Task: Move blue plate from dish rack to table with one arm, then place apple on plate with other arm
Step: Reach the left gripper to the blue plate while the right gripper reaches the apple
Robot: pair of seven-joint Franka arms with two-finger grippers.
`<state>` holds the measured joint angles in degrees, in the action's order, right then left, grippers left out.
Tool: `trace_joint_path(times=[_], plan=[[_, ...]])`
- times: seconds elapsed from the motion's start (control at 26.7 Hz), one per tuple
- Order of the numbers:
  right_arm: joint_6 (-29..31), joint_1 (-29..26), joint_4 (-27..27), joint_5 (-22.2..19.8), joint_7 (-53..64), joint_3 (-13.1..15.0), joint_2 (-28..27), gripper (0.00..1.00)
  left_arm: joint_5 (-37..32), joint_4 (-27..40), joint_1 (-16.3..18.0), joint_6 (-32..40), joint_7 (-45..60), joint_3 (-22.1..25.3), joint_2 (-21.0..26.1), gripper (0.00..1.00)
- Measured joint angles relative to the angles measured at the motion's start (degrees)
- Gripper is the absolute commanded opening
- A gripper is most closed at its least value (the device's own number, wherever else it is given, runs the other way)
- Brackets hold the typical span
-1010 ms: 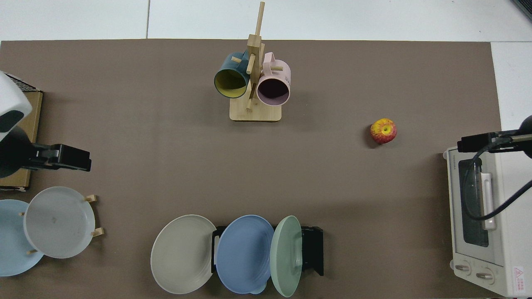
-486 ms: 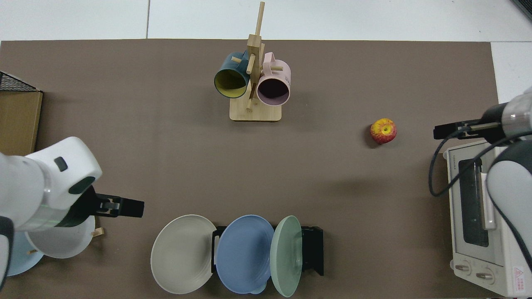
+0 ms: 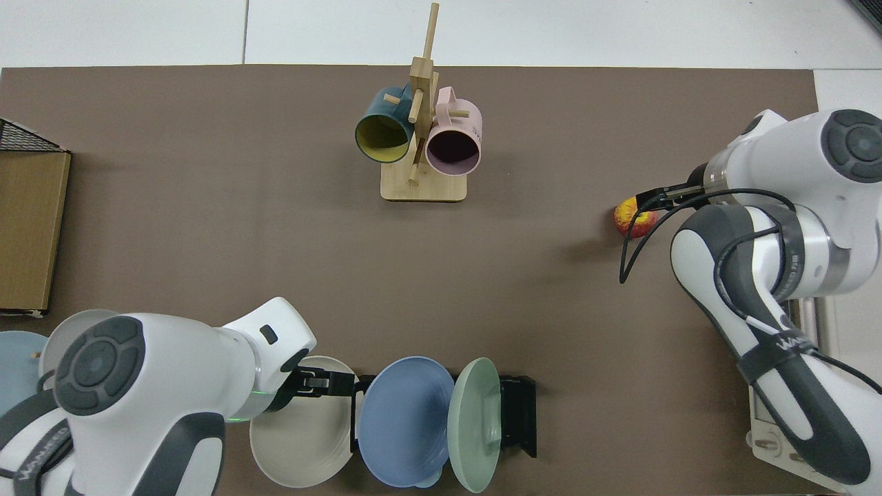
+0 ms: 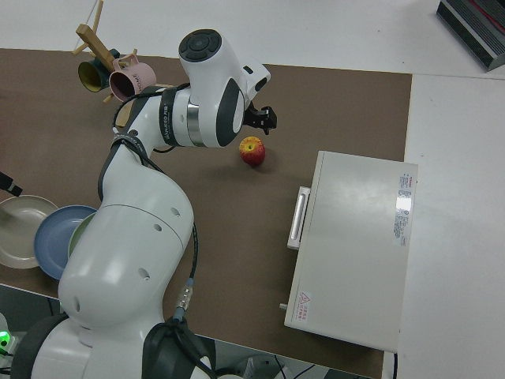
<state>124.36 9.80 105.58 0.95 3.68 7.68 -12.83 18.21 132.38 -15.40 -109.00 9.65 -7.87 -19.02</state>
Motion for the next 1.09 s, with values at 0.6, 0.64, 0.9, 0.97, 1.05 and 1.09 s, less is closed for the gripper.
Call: trace_joint_path(times=[0.6, 0.64, 0.9, 0.97, 1.05, 1.09], plan=[[9.73, -0.2, 0.6, 3.89, 3.59, 0.25, -10.32, 1.0, 5.44, 9.37, -8.73, -14.7, 6.74, -1.46, 2.73, 1.0], [9.82, -0.23, 0.64, 3.91, 3.64, 0.26, -10.5, 1.0, 5.6, 9.59, -9.29, -15.35, 7.41, -1.54, 3.28, 0.98], [11.69, -0.18, 1.55, 4.01, 3.68, 0.21, -11.29, 1.0, 5.71, 9.73, -10.69, -16.02, 8.99, -1.64, 4.77, 0.42], [11.92, -0.16, 1.83, 4.02, 3.68, 0.18, -11.37, 1.0, 5.71, 9.72, -10.69, -16.01, 9.0, -1.64, 4.76, 0.28], [11.97, -0.16, 1.96, 4.02, 3.69, 0.18, -11.39, 0.99, 5.71, 9.72, -10.7, -16.01, 9.01, -1.66, 4.76, 0.15], [11.98, -0.16, 1.99, 4.02, 3.69, 0.17, -11.38, 0.91, 5.71, 9.72, -10.7, -16.01, 9.01, -1.67, 4.76, 0.12]])
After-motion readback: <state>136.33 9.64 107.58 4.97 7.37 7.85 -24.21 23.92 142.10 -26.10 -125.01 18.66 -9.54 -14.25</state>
